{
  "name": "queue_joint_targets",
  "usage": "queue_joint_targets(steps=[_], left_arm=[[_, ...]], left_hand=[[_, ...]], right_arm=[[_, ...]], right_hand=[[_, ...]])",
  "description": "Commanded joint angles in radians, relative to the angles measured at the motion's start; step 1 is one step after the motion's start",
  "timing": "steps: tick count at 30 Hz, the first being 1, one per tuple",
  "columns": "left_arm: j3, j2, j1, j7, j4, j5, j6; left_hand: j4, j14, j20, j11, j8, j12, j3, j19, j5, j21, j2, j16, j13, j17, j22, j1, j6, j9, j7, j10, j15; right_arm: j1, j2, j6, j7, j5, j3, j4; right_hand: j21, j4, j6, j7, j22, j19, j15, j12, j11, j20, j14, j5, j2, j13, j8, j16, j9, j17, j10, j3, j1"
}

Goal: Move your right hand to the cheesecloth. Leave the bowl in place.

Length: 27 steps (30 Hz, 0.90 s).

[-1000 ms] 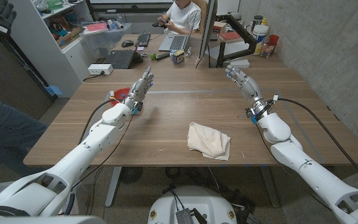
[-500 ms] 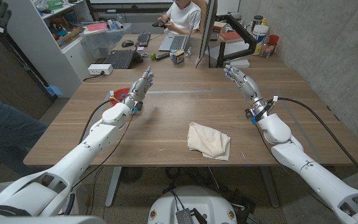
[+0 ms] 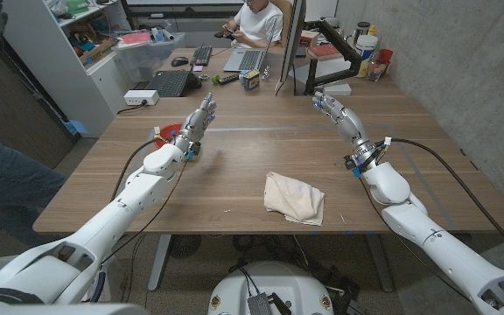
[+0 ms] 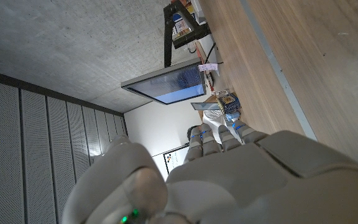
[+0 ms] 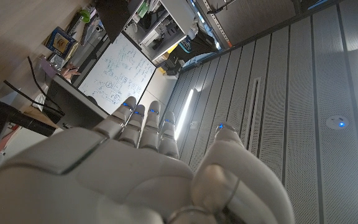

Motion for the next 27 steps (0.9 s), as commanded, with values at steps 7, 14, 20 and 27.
queue_joint_targets(steps=[7,14,20,27], left_arm=[[0.001,0.008,0.005,0.007,-0.014,0.005,0.011],[0.001,0.013,0.010,0.011,-0.025,0.006,0.017],[0.001,0.015,0.011,0.009,-0.026,0.007,0.015],[0.002,0.014,0.009,0.007,-0.026,0.009,0.013]], left_hand=[[0.002,-0.008,-0.004,-0.006,0.003,0.005,-0.004,-0.007,-0.005,0.001,0.009,0.005,0.003,0.005,0.001,0.002,0.011,0.006,0.003,0.001,-0.002],[0.002,-0.008,-0.004,-0.005,0.003,0.005,-0.005,-0.007,-0.005,0.001,0.010,0.005,0.003,0.005,0.001,0.002,0.012,0.006,0.001,0.001,-0.002],[0.002,-0.008,-0.005,-0.005,0.003,0.005,-0.006,-0.008,-0.006,0.001,0.011,0.005,0.003,0.005,0.001,0.002,0.012,0.006,0.002,0.001,-0.003],[0.002,-0.009,-0.004,-0.006,0.003,0.005,-0.008,-0.008,-0.006,0.001,0.011,0.004,0.003,0.005,0.001,0.002,0.013,0.006,0.003,0.000,-0.003]], right_arm=[[-0.013,0.002,0.045,-0.036,-0.096,0.012,-0.009],[-0.017,-0.002,0.057,-0.066,-0.160,0.020,-0.018],[-0.018,-0.005,0.065,-0.079,-0.191,0.021,-0.025],[-0.027,-0.008,0.080,-0.123,-0.273,0.038,-0.034]], right_hand=[[-0.003,-0.007,0.006,-0.013,0.002,0.012,-0.004,0.002,-0.005,-0.001,0.013,0.007,-0.001,0.002,-0.002,0.005,0.002,0.006,0.010,-0.001,-0.002],[-0.003,-0.008,0.006,-0.018,0.002,0.014,-0.006,0.002,-0.006,-0.001,0.014,0.008,-0.002,0.002,-0.002,0.004,0.002,0.006,0.012,-0.001,-0.002],[-0.003,-0.008,0.006,-0.020,0.002,0.017,-0.007,0.001,-0.007,-0.002,0.019,0.008,-0.002,0.002,-0.003,0.005,0.002,0.006,0.014,-0.002,-0.003],[-0.003,-0.009,0.000,-0.026,0.002,0.020,-0.010,0.000,-0.011,-0.007,0.022,0.009,-0.004,0.002,-0.005,0.004,0.002,0.006,0.015,-0.003,-0.004]])
